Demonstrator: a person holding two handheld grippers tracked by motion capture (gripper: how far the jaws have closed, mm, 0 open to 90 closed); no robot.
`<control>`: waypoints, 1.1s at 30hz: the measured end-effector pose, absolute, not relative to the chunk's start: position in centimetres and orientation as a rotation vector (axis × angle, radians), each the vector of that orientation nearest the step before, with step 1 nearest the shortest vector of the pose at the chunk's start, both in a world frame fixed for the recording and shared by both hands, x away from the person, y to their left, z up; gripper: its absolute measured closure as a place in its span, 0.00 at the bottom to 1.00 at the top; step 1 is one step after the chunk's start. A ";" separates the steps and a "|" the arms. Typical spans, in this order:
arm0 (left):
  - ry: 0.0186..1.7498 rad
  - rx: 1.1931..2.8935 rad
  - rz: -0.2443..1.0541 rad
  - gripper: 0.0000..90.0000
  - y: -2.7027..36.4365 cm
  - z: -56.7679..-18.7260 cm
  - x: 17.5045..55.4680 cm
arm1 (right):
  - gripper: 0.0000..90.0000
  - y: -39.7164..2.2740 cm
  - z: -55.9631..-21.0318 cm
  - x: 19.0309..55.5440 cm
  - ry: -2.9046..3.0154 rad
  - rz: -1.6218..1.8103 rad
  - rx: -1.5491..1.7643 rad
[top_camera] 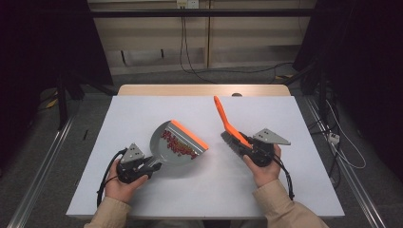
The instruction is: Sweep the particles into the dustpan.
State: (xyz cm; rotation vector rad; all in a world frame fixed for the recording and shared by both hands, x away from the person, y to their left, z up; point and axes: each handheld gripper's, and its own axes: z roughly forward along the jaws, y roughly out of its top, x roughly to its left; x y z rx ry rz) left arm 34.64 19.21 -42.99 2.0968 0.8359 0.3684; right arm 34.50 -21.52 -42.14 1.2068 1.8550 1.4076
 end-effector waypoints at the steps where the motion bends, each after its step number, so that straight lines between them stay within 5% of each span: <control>1: 0.853 2.089 0.377 0.70 19.4 -43.0 34.8 | 0.79 -21.7 -42.1 34.5 1.849 1.410 1.211; 18: 1.186 1.994 0.540 0.70 22.5 -44.2 36.4 | 0.79 -23.2 -42.2 33.9 1.835 1.385 1.230; 33: 1.298 1.938 0.573 0.70 22.9 -44.4 36.8 | 0.79 -23.2 -42.2 33.8 1.844 1.390 1.225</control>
